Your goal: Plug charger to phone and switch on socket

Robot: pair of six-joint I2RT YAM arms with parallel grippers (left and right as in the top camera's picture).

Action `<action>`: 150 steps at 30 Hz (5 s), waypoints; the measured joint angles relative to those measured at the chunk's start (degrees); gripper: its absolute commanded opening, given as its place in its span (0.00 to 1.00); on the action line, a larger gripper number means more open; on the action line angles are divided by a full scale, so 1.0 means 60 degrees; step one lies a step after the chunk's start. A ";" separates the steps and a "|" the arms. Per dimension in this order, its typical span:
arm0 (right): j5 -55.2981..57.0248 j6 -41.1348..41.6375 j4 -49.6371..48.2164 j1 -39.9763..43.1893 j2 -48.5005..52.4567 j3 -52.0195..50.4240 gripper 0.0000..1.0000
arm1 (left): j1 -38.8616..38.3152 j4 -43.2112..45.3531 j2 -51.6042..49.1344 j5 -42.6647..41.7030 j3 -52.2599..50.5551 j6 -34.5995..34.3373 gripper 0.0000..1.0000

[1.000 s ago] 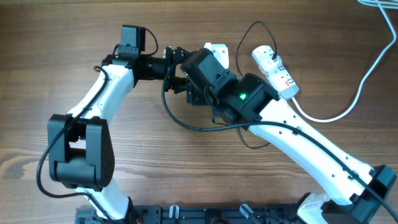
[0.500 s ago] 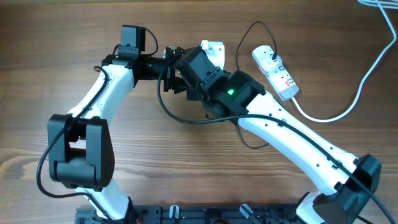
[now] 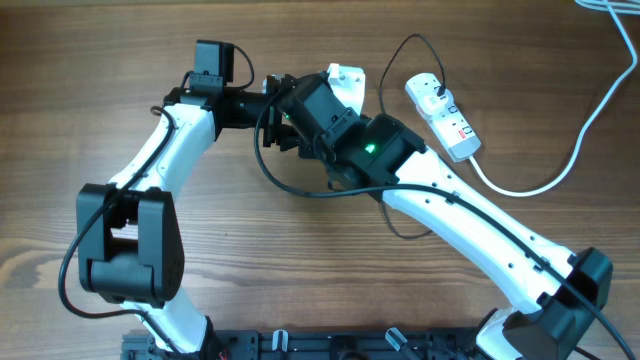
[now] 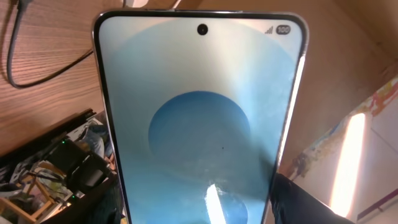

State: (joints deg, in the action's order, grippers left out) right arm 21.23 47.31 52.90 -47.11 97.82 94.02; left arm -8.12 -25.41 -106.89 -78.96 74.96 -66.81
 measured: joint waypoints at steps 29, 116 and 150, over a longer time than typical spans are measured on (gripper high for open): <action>-0.0514 0.9187 -0.1056 0.0073 -0.0036 0.0000 0.04 | 0.0517 0.0419 0.0018 -0.0328 0.0011 -0.1035 0.26; -0.3195 -0.4568 -0.0452 0.2590 0.2747 -0.3013 0.34 | 0.0543 -0.3694 0.1876 1.1049 0.0073 0.3377 0.04; -0.4218 -0.4983 0.1049 0.2597 0.2943 -0.1872 0.04 | 0.0561 -0.1574 0.1869 0.8655 0.0062 0.4736 0.04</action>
State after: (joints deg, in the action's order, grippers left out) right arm -4.08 17.41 59.20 -31.53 115.48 82.78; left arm -4.75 -34.85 -95.68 -27.03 75.33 -38.39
